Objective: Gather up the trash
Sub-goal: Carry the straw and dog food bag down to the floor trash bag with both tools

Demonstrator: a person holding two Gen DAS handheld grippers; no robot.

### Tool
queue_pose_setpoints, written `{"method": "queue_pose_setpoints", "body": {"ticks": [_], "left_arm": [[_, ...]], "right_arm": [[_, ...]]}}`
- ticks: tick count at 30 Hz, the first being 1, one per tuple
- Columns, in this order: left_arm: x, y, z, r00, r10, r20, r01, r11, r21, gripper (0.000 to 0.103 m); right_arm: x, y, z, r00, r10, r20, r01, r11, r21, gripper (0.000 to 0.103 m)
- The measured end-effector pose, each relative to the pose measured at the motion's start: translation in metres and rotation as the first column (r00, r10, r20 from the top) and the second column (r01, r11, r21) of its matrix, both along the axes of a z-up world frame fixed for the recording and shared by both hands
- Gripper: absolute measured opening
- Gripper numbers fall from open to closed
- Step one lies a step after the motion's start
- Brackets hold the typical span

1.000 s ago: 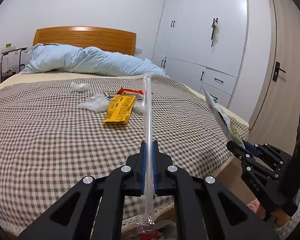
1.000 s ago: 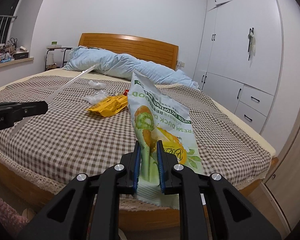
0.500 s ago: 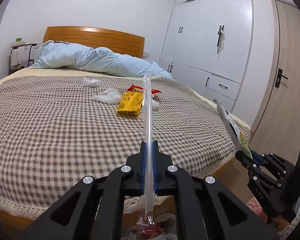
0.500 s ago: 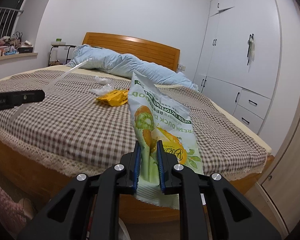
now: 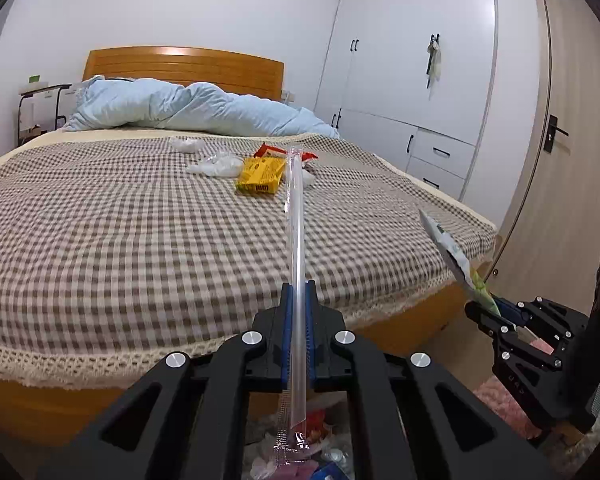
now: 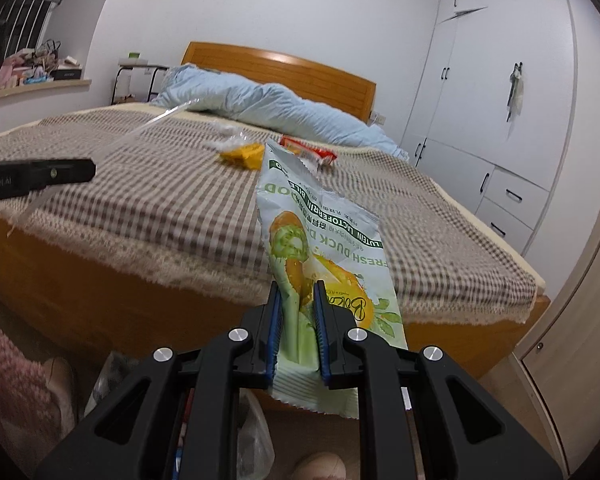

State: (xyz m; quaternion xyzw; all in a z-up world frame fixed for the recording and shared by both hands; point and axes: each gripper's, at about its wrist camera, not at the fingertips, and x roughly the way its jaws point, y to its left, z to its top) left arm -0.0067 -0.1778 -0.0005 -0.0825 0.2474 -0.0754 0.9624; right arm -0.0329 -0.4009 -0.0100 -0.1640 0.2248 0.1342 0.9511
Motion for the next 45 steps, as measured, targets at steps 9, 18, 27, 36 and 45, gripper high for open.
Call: {"method": "queue_pose_setpoints", "body": {"ticks": [9,18,27,36,45], "left_arm": [[-0.02,0.001,-0.008,0.999,-0.032,0.006,0.032,0.999,0.033,0.003],[-0.033,-0.013,-0.033,0.99,-0.129,-0.055,0.133,0.989,0.066,0.003],[-0.047,-0.03,-0.064,0.966,-0.217,-0.144,0.229,0.97,0.077,0.003],[-0.03,-0.057,-0.099,0.91,-0.307,-0.279,0.342,0.936,0.087,0.003],[-0.016,-0.078,-0.138,0.842,-0.343,-0.417,0.415,0.905,0.094,0.003]], "right_arm": [[-0.019,-0.008,-0.024,0.998,-0.016,-0.056,0.015,1.0,-0.022,0.016],[-0.036,-0.012,-0.044,0.991,0.007,-0.131,-0.01,1.0,-0.023,0.016],[-0.032,-0.015,-0.057,0.97,0.012,-0.243,-0.006,1.0,0.027,0.016],[-0.021,-0.023,-0.082,0.92,-0.034,-0.39,0.059,0.997,0.053,0.016],[0.0,-0.032,-0.102,0.872,-0.081,-0.483,0.135,0.988,0.079,0.016]]}}
